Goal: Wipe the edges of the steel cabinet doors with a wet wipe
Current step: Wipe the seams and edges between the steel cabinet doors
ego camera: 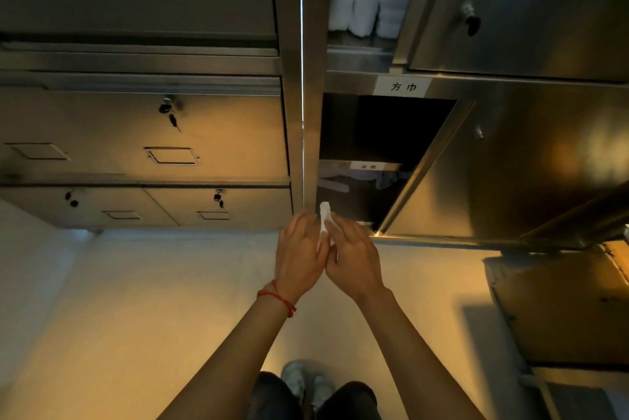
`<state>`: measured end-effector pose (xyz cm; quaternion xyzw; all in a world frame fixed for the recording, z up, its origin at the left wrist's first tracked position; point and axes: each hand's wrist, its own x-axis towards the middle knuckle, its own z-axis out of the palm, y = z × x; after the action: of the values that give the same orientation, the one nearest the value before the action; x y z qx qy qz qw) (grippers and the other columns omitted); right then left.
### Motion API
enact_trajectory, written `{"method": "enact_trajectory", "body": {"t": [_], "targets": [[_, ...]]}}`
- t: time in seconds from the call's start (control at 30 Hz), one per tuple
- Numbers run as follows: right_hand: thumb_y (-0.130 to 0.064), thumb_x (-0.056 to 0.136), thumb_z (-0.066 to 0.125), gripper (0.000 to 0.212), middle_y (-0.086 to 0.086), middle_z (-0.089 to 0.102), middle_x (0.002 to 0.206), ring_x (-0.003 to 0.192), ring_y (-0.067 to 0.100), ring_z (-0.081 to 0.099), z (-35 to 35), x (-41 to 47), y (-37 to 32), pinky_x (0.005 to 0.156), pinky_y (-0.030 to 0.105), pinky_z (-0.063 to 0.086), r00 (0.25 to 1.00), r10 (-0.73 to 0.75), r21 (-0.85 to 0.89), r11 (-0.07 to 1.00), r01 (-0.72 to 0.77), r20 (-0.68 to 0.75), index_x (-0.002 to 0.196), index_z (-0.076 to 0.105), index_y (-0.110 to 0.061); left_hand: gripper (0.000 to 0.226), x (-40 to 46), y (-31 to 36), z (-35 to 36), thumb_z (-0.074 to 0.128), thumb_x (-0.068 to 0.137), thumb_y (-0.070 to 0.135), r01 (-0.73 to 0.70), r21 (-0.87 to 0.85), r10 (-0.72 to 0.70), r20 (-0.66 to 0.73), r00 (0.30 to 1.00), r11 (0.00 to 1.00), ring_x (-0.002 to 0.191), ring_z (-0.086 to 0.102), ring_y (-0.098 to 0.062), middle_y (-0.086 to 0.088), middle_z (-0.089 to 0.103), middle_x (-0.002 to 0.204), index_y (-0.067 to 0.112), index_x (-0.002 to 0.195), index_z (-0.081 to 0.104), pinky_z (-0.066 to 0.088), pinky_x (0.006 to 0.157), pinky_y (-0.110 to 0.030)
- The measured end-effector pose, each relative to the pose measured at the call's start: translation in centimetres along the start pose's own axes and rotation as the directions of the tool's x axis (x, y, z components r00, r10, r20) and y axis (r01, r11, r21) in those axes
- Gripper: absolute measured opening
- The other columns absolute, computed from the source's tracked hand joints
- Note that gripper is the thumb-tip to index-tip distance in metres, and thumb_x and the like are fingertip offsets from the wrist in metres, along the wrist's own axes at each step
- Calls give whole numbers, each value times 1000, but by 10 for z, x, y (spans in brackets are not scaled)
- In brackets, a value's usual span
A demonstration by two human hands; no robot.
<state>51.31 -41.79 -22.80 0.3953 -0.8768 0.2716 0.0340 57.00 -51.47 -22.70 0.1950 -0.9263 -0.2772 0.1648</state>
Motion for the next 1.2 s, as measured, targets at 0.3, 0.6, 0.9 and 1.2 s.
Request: {"method": "enact_trajectory", "body": {"t": [0.3,0.6,0.9,1.2], "targets": [[-13,89,58,46,11,45,140,130,25,40,3,2,0,104,35,35,980,-123,60,992,115,155,134,49,-12,39,-16,-3,-7,51,94,24,136,18,-136,-44,990,990,133,35,-27,-13,53,131,5,128,52,24,105,-34],[-1,71,77,36,18,62,118,107,32,61,14,11,-24,84,43,52,968,-224,58,974,218,117,106,69,-5,26,-30,-27,-28,58,88,6,240,118,-223,-141,965,964,128,40,-32,-18,57,125,0,112,65,32,99,-40],[-10,76,75,35,18,59,124,114,35,55,46,23,-70,90,46,46,947,-274,59,962,268,168,110,68,-10,22,-50,-70,-59,57,87,8,266,102,-245,-182,952,959,133,34,-29,-13,55,128,8,106,69,26,101,-36],[-7,83,66,15,16,56,128,122,30,49,87,31,-142,97,41,41,920,-314,-33,943,330,235,96,72,-8,18,-75,-129,-117,77,68,2,183,185,-146,-194,970,966,112,55,-41,-20,66,106,5,86,73,46,85,-49]]}}
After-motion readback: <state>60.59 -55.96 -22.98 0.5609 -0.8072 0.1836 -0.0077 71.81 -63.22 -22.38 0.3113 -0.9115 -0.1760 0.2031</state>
